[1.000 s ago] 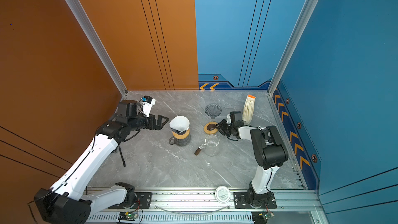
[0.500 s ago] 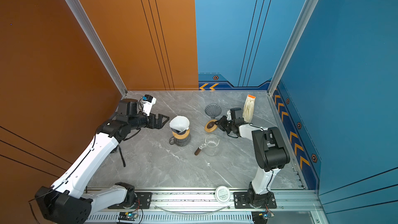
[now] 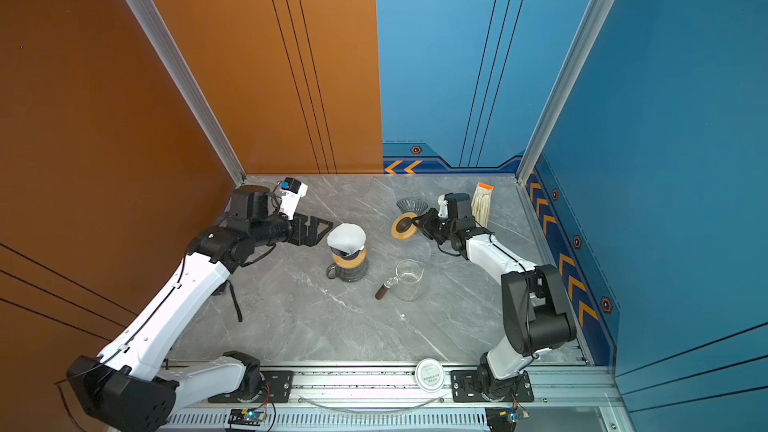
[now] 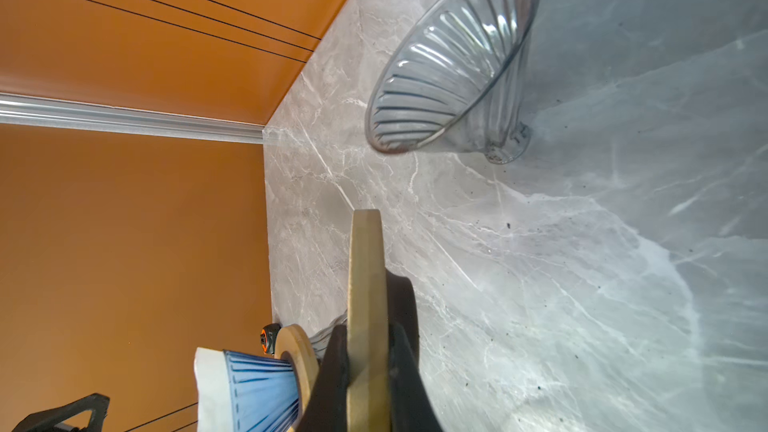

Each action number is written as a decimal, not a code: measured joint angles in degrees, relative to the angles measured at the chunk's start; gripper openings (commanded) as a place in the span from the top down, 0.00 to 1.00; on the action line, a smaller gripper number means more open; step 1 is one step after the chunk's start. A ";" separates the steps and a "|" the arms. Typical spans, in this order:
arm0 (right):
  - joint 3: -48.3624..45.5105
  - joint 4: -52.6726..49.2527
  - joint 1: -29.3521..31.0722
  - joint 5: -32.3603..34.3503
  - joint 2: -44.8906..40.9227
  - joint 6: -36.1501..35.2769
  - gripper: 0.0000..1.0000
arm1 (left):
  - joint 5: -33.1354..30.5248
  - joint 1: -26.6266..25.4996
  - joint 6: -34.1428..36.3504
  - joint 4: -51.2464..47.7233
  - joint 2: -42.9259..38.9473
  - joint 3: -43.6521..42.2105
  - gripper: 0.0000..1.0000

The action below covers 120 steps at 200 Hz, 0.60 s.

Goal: Place the coffee filter in the dripper
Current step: 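Close the right gripper on the edge of the bamboo wooden ring, then lift the wooden ring with the right gripper and carry it toward the glass carafe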

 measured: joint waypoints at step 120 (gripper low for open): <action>0.26 -8.48 0.15 -0.28 -7.21 -2.43 1.00 | 0.04 -0.81 0.02 0.00 0.00 0.04 0.02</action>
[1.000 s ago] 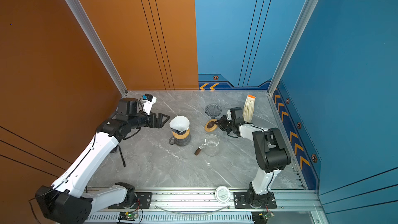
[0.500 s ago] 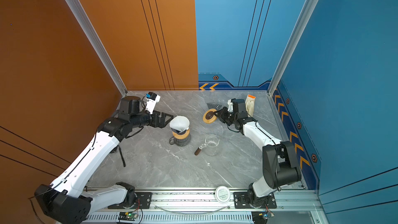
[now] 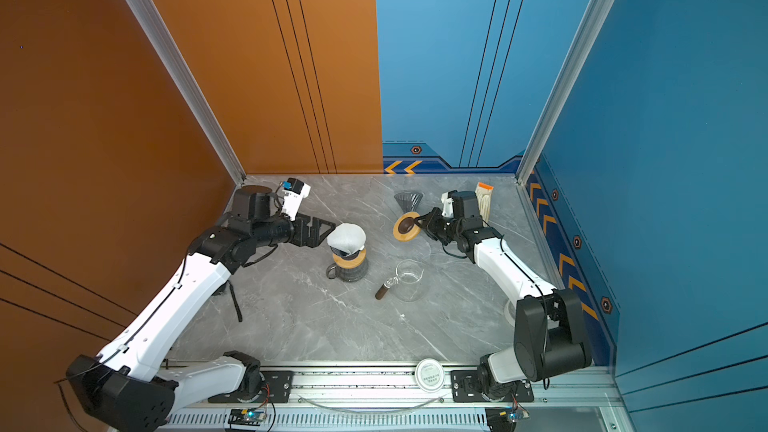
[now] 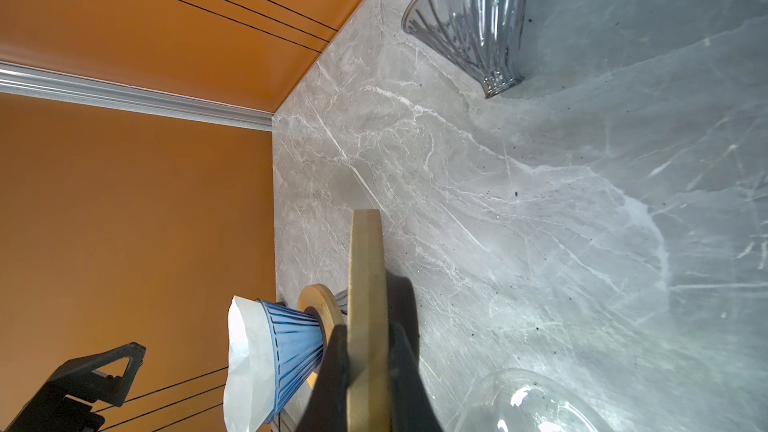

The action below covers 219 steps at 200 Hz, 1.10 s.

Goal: Place the coffee filter in the dripper
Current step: 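Lift the wooden ring with the right gripper and carry it toward the glass carafe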

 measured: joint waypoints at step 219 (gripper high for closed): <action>-17.59 1.49 0.00 -12.00 -12.70 -0.11 1.00 | 2.45 -3.28 0.81 -0.33 -0.55 -4.48 0.02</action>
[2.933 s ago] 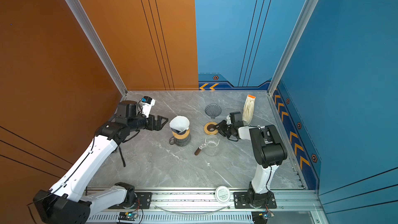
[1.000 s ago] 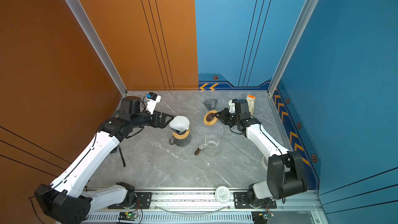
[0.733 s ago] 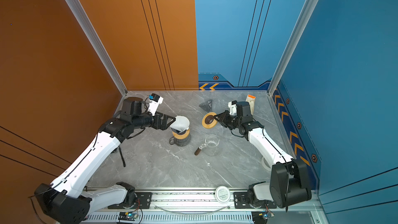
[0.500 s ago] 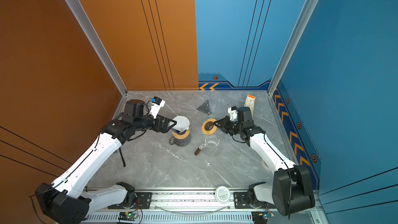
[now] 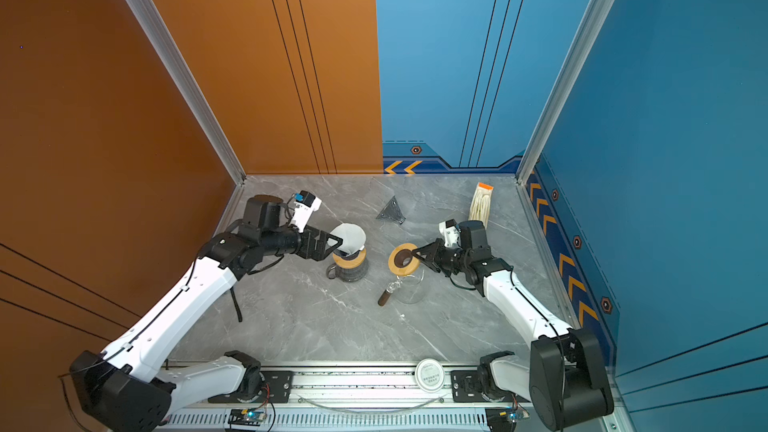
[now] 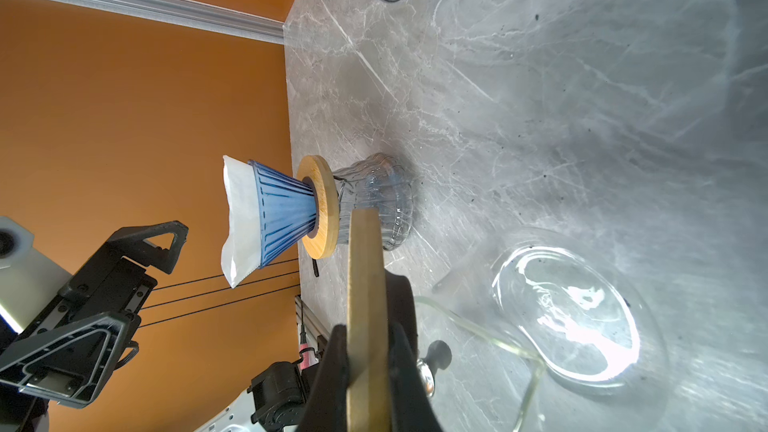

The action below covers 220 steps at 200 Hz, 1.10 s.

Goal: Place the coffee filter in the dripper
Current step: 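Lift the wooden ring with the right gripper and carry it toward the glass carafe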

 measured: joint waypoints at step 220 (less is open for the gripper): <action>-7.26 4.17 -2.56 -6.91 -10.19 3.43 1.00 | 0.09 -0.85 0.02 -0.02 0.00 -0.02 0.02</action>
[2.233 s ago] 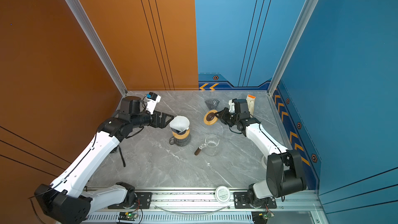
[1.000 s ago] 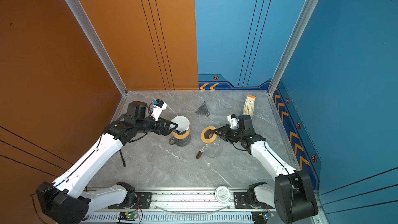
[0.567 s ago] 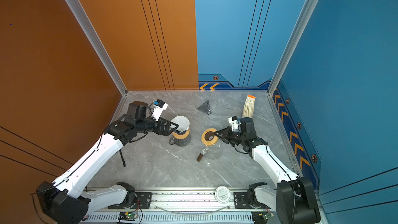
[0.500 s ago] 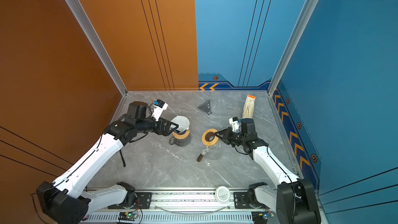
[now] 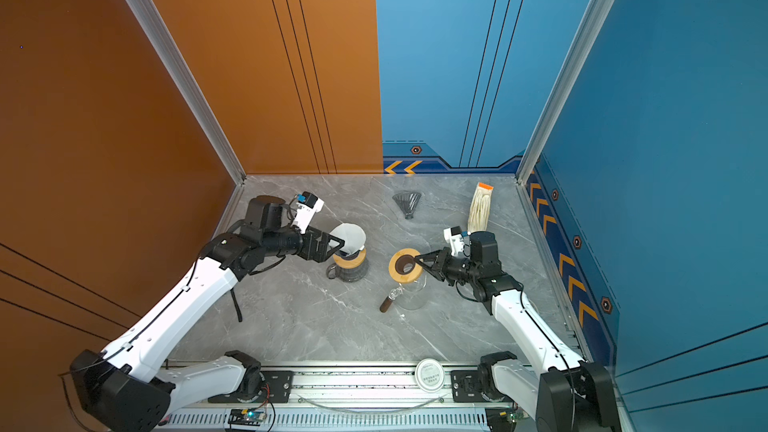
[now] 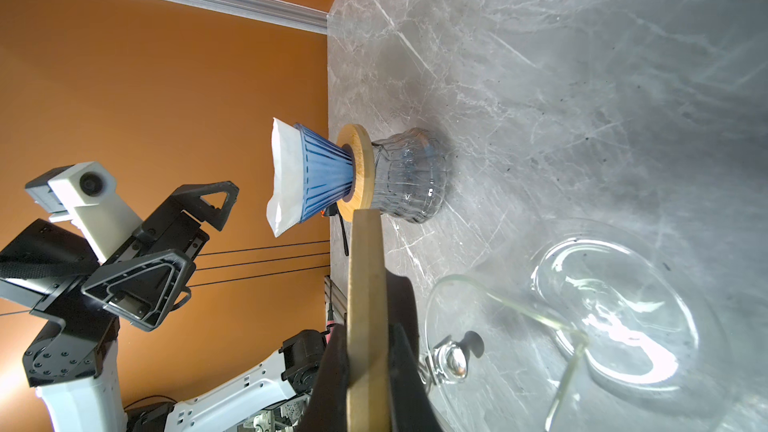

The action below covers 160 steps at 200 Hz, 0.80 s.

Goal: Place the coffee filter in the dripper
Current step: 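Lift the wooden ring with the right gripper and carry it toward the glass carafe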

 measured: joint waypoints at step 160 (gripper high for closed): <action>-6.23 -1.07 -2.27 -0.39 -2.47 -1.88 1.00 | 0.00 -0.04 0.37 0.00 1.75 0.02 0.02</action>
